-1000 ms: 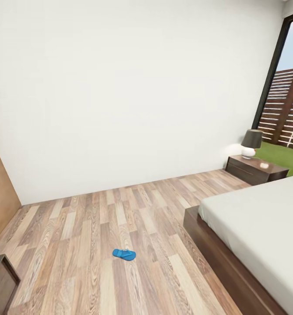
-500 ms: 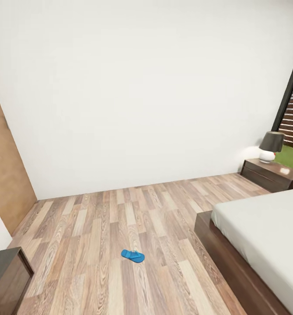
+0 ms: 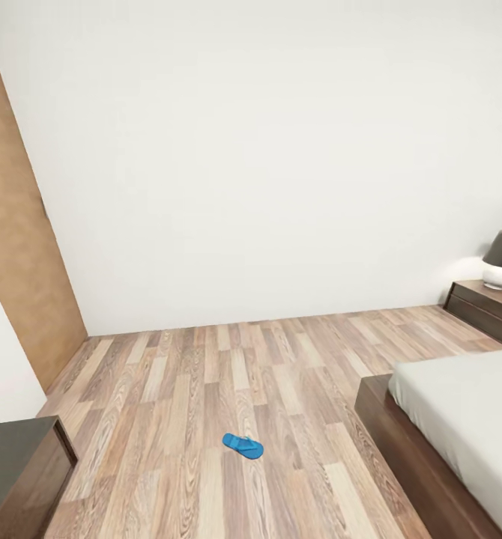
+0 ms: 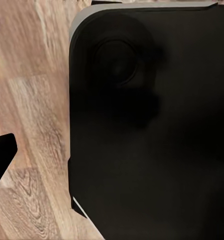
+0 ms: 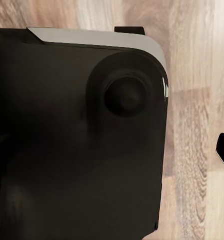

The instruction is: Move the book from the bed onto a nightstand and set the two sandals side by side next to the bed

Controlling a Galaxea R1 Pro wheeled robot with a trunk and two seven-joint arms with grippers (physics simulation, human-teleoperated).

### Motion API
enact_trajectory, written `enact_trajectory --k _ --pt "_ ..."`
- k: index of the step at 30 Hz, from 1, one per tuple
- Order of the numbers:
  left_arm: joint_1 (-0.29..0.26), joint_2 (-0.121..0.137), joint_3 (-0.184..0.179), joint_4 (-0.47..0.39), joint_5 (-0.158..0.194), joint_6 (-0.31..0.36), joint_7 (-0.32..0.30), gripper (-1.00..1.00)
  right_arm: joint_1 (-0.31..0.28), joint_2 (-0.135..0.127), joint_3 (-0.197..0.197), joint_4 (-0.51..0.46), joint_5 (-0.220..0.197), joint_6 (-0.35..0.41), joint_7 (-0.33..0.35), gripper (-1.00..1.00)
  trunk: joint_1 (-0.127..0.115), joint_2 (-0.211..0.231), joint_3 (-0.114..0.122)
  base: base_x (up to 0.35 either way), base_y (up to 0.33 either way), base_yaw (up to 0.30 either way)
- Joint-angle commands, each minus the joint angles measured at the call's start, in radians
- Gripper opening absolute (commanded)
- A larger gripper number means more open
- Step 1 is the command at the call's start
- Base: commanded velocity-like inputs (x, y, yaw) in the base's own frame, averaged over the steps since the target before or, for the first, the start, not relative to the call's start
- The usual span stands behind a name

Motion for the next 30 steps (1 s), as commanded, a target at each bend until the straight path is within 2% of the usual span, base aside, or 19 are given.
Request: enact_trajectory --k 1,16,30 --pt "0.000 0.000 0.004 -0.001 0.000 -0.002 0.000 1.00 -0.001 0.000 0.000 0.001 0.000 -0.001 -0.001 1.00 0.000 0.000 -0.001 0.133 0.000 0.177" --pt "0.000 0.000 0.006 -0.002 0.000 -0.004 0.001 1.00 -0.001 0.000 0.001 0.000 0.000 -0.001 -0.002 1.00 0.000 0.000 -0.001 0.120 -0.012 0.177" --pt "0.000 0.001 0.007 -0.002 0.000 -0.005 0.001 1.00 -0.001 0.000 0.001 0.000 0.000 -0.001 -0.003 1.00 0.000 0.000 -0.001 0.101 -0.113 0.177"
